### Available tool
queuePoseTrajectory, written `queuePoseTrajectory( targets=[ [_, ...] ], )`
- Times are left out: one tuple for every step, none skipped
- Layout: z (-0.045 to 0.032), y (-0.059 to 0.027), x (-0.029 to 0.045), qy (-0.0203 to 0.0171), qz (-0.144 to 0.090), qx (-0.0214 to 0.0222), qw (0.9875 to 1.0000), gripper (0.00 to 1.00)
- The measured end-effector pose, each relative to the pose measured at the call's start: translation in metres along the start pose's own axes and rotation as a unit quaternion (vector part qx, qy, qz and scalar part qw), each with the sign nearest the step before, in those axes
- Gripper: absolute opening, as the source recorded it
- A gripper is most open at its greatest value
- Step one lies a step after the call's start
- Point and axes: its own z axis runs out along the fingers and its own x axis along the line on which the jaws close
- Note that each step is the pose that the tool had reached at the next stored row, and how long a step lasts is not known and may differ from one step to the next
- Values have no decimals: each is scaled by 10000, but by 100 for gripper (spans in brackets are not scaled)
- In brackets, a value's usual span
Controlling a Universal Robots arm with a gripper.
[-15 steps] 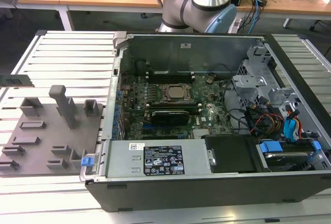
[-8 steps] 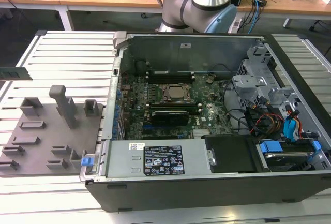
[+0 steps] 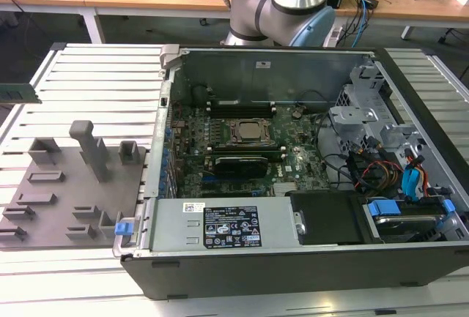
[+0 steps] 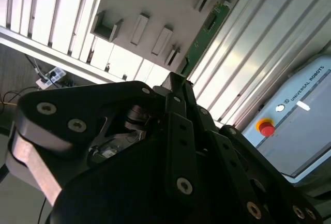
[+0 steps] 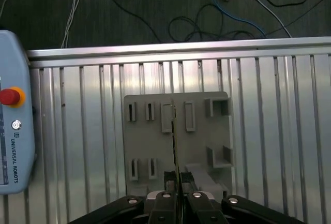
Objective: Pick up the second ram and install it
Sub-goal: 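Pick up the second ram and move it above second insertion slot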
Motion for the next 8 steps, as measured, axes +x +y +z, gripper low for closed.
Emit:
queuePoseTrajectory(
  targets=[
    [-19, 1, -5, 0, 0, 0, 10000, 14],
    [-31, 1, -8, 0, 0, 0, 10000, 14],
    [-46, 0, -12, 0, -1, 0, 10000, 14],
    [-56, 1, -15, 0, 0, -1, 10000, 14],
    [-69, 0, -22, 0, 0, -1, 10000, 14],
    [-86, -2, -31, 0, -1, -3, 10000, 14],
    [-103, -5, -38, 0, -1, -5, 10000, 14],
    [-120, -5, -47, 0, 0, -6, 10000, 14]
  ],
)
